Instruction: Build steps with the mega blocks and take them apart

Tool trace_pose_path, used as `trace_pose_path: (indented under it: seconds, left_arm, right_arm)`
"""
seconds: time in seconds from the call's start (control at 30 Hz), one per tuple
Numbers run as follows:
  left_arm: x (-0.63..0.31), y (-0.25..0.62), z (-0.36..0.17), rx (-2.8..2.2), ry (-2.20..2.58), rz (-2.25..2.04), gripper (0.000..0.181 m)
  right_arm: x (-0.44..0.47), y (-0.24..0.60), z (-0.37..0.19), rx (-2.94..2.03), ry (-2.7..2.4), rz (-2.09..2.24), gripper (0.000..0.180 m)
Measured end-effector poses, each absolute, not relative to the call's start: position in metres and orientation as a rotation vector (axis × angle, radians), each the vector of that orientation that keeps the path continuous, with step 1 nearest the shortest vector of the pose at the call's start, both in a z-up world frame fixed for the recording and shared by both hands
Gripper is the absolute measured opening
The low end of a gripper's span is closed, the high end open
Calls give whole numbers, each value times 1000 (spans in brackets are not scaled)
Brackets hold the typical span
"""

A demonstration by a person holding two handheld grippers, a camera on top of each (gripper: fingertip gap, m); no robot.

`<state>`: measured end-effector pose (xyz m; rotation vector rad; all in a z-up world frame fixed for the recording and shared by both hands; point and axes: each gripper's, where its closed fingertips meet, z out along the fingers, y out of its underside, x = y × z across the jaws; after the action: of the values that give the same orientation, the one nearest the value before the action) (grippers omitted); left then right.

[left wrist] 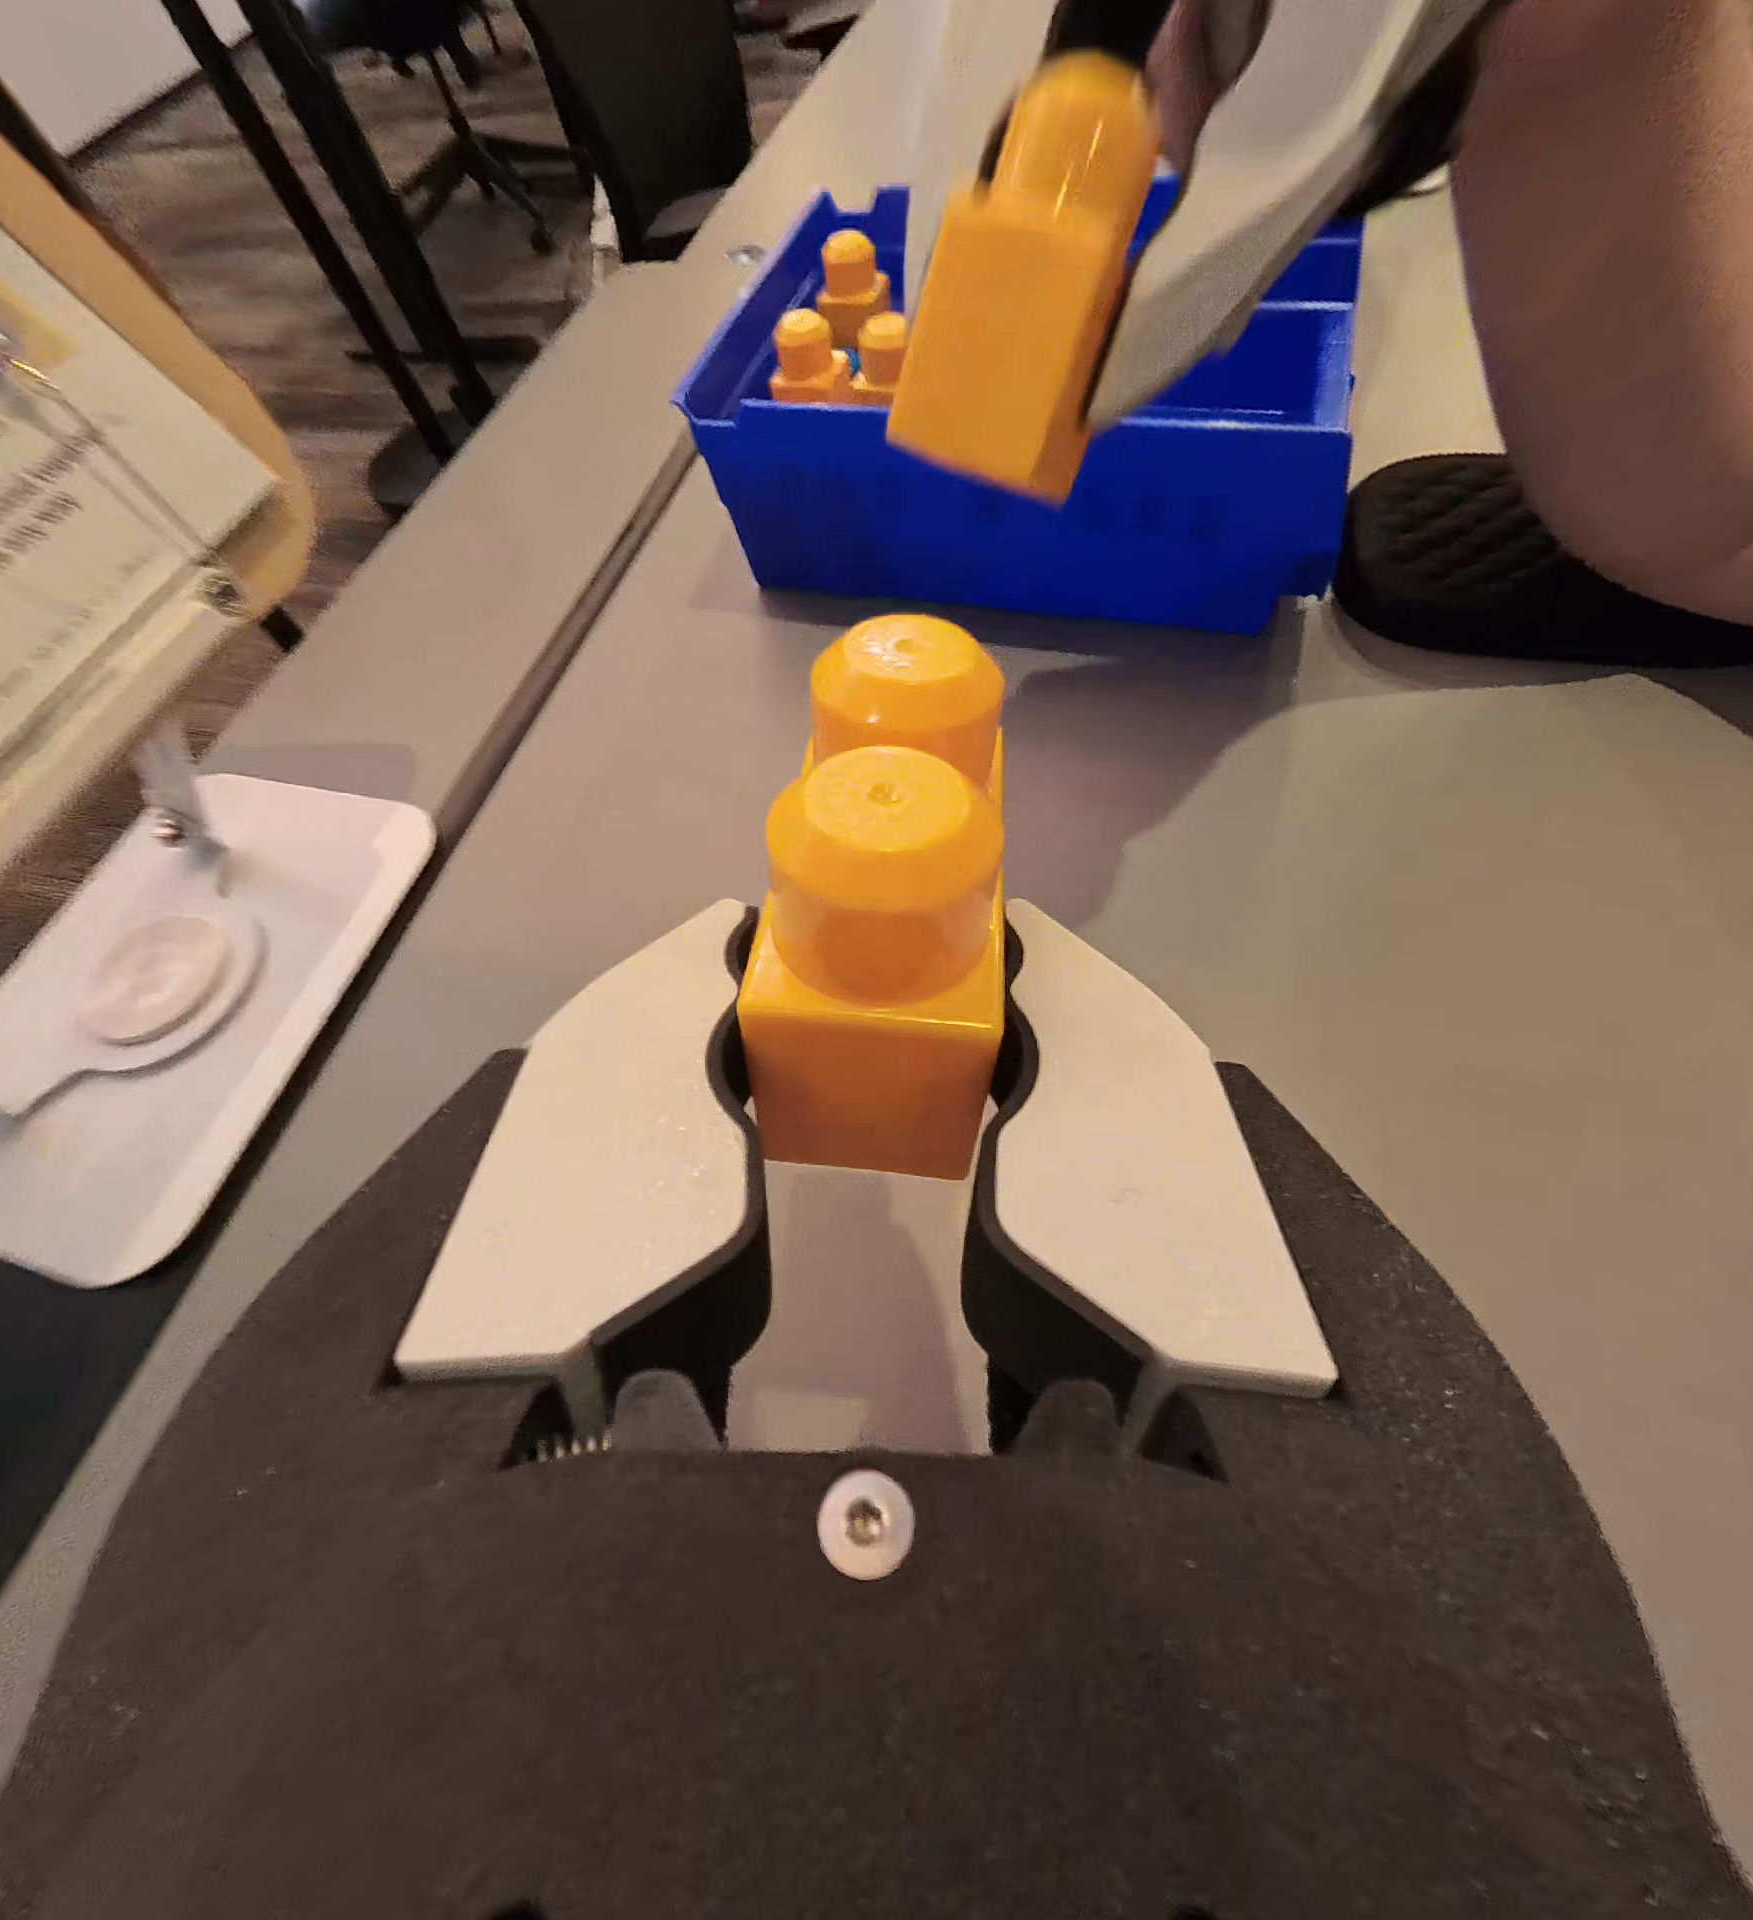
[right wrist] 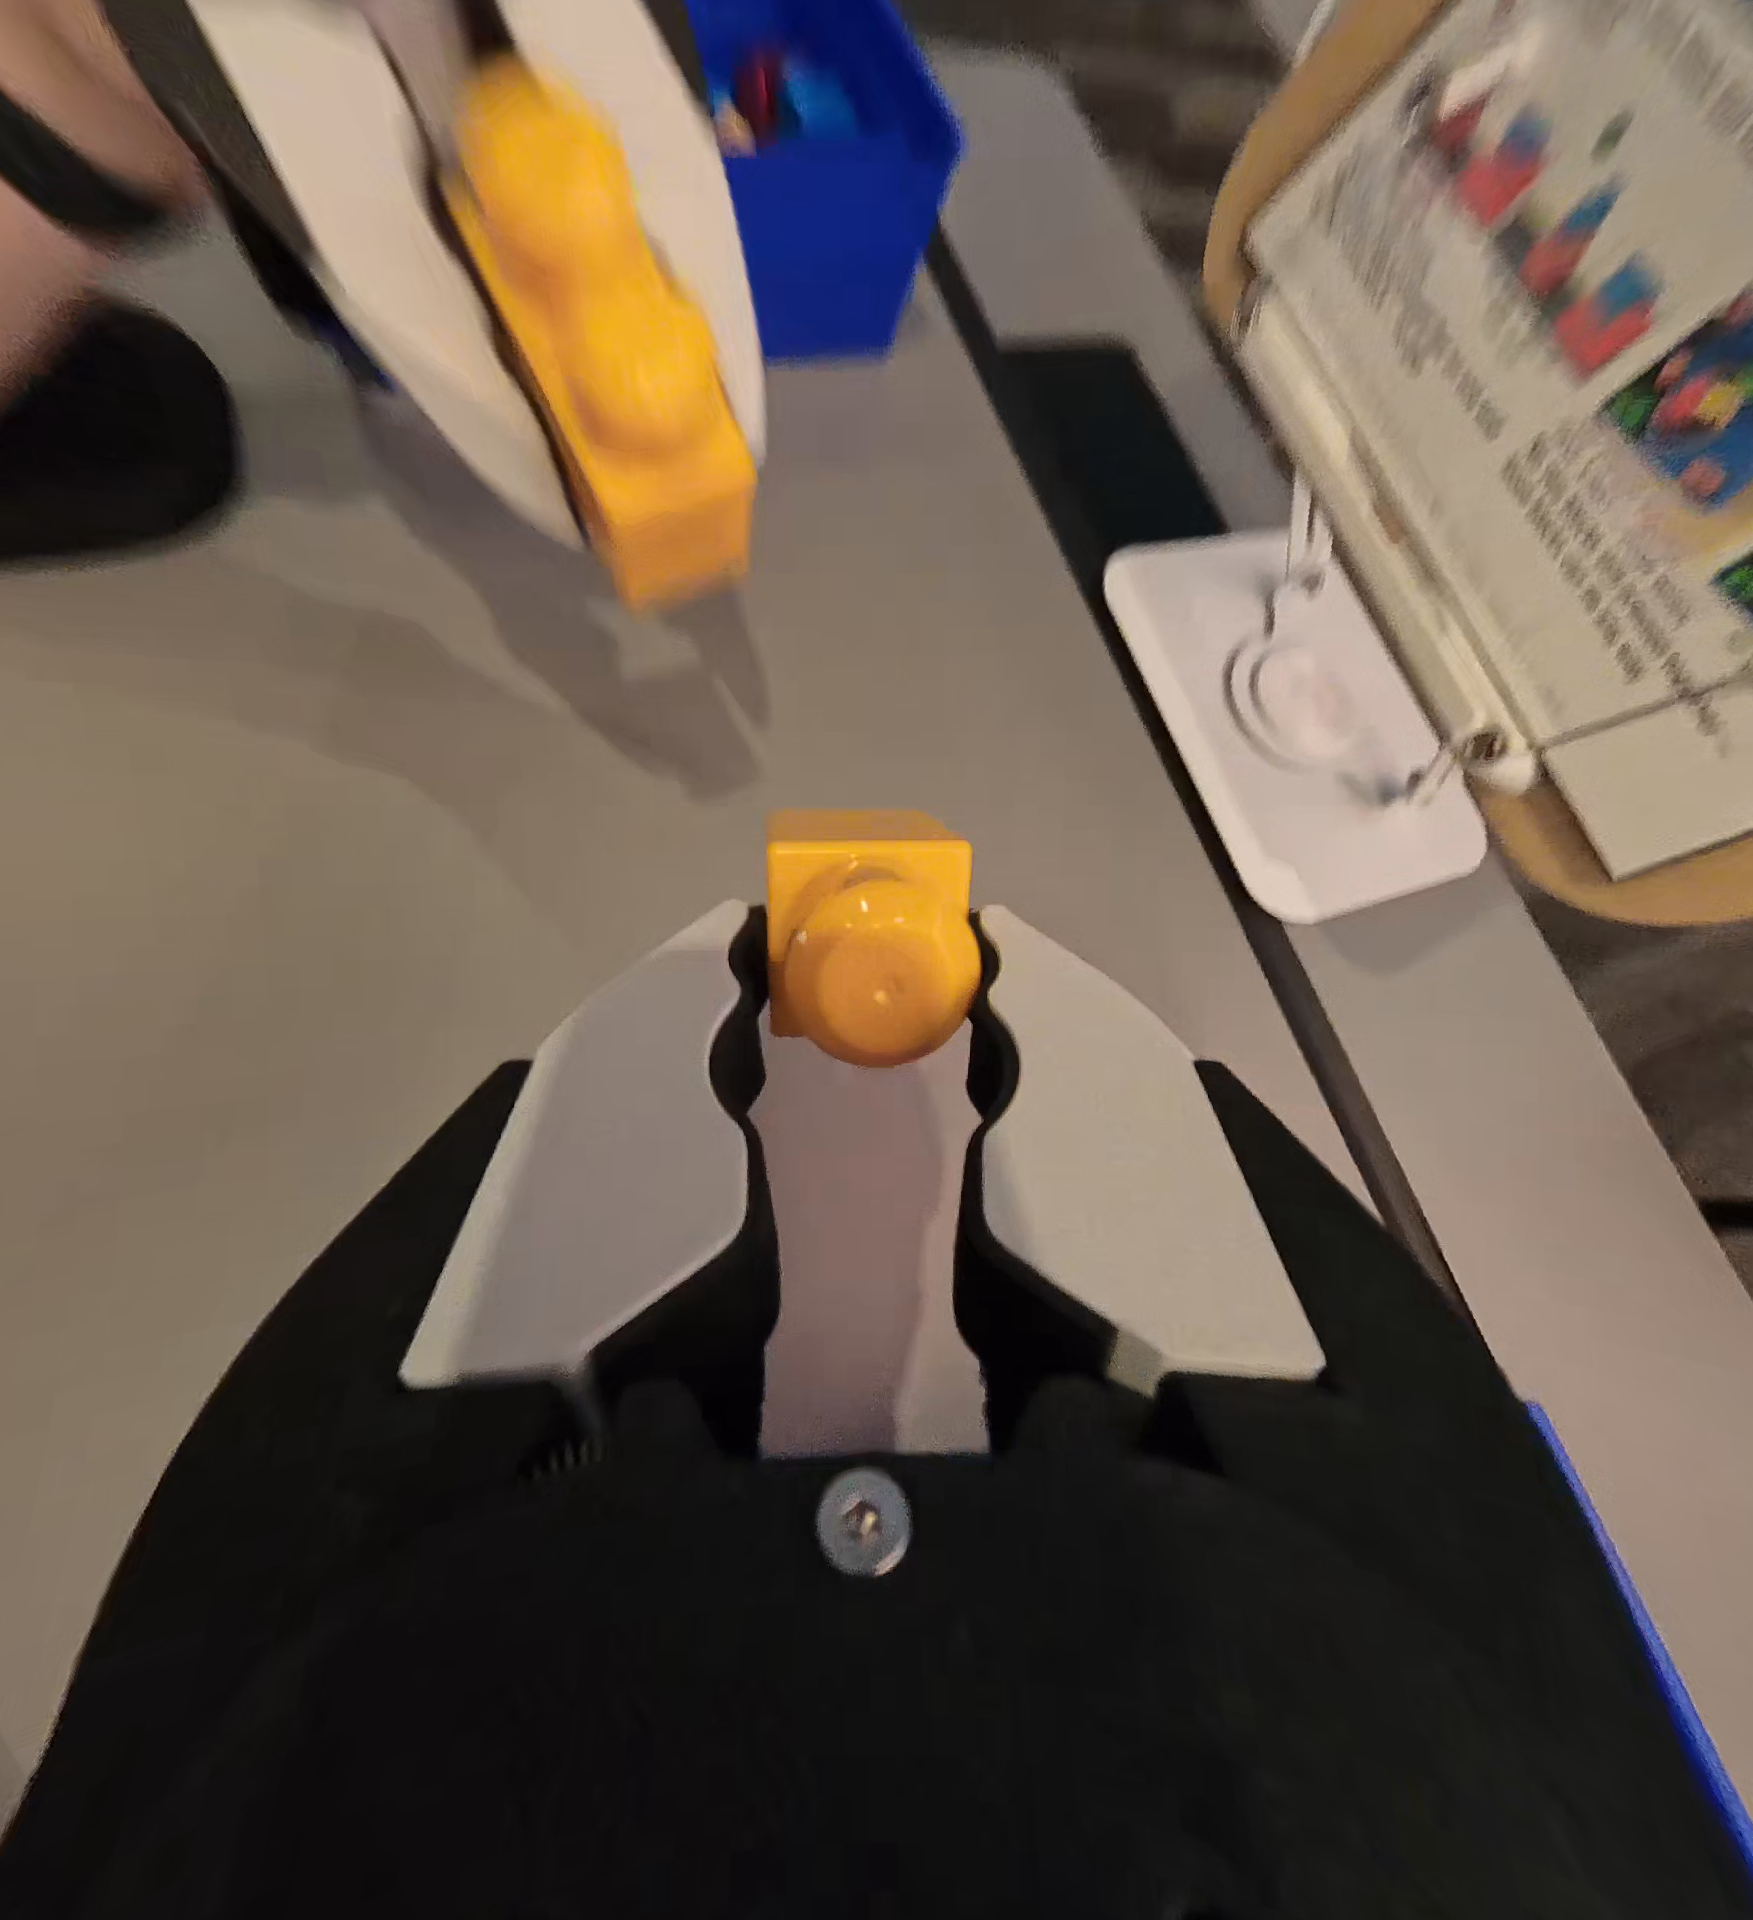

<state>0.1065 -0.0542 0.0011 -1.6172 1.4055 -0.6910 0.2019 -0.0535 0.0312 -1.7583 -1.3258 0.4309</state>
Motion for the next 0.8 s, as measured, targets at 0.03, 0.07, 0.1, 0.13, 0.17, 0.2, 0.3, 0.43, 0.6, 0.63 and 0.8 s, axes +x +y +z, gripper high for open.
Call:
trace_pose_path:
  seconds: [0.03,0.07,0.1,0.13,0.17,0.2,0.3,0.43,0.6,0.63,0.8]
  left_arm:
    - [114,-56,-6,-1627,1414,-715,42]
    - [122,-57,-12,-1634,1413,-741,42]
    - [129,-59,-17,-1638,1414,-783,42]
    - [136,-63,-21,-1644,1420,-836,42]
    - [141,-67,-25,-1654,1430,-877,42]
    - [144,-69,-29,-1662,1440,-898,42]
    - [148,-73,-37,-1660,1484,-886,42]
    - [151,-78,-40,-1652,1522,-868,42]
    - [153,-87,-47,-1621,1626,-784,42]
    - [155,-91,-48,-1601,1653,-777,42]
    - [156,-99,-53,-1574,1722,-722,42]
  right_arm:
    - [199,-62,42,-1725,-1316,477,37]
    - [197,-70,50,-1700,-1320,520,37]
    - [195,-79,56,-1683,-1331,563,37]
    - [192,-85,60,-1674,-1338,600,37]
    - [190,-89,62,-1675,-1339,624,37]
    - [189,-91,61,-1686,-1344,629,37]
    - [188,-91,49,-1725,-1393,585,37]
    - [179,-93,33,-1766,-1452,582,37]
    - [174,-89,7,-1825,-1536,461,37]
    - [172,-91,3,-1829,-1554,464,37]
    - [171,-102,-10,-1883,-1629,494,37]
